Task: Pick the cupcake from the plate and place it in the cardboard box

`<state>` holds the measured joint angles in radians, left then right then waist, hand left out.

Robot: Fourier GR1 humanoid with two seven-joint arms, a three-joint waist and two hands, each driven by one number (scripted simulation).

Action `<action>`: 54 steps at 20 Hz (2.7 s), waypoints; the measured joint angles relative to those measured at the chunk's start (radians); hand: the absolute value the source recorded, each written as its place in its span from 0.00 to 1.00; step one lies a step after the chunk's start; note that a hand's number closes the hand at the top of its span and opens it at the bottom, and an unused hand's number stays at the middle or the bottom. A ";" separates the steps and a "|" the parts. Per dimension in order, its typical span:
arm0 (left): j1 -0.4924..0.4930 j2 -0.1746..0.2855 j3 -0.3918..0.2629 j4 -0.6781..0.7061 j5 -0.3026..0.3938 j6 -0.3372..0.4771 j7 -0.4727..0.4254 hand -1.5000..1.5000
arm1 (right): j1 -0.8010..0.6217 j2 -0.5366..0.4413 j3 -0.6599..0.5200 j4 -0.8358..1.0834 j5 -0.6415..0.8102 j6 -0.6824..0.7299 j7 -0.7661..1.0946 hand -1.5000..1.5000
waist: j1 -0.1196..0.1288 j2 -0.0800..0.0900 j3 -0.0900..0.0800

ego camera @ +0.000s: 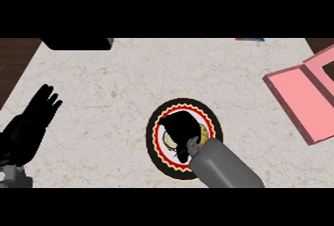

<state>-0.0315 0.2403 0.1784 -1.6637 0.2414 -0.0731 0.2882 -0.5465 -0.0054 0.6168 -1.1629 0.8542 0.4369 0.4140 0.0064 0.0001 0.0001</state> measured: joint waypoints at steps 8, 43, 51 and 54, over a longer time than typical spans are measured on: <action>-0.019 0.003 0.017 -0.001 0.001 -0.014 0.027 0.50 | -0.019 0.004 0.024 0.038 0.022 -0.092 -0.093 1.00 | 0.000 -0.002 0.000; 0.000 -0.018 0.034 -0.003 -0.018 -0.029 0.014 0.50 | -0.262 -0.282 -0.452 -0.264 0.189 -0.253 0.445 1.00 | -0.014 -0.006 -0.001; 0.004 -0.027 0.033 -0.003 -0.030 -0.028 0.004 0.50 | -0.262 -0.399 -0.590 -0.327 0.204 -0.206 0.462 1.00 | -0.008 -0.002 0.000; -0.002 -0.028 0.033 0.003 -0.029 -0.034 0.002 0.50 | -0.259 -0.437 -0.626 -0.278 0.205 -0.204 0.419 1.00 | -0.005 -0.001 0.000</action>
<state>-0.0330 0.2125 0.2112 -1.6611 0.2124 -0.1075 0.2903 -0.8057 -0.4426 -0.0093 -1.4411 1.0594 0.2330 0.8326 0.0013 -0.0008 -0.0003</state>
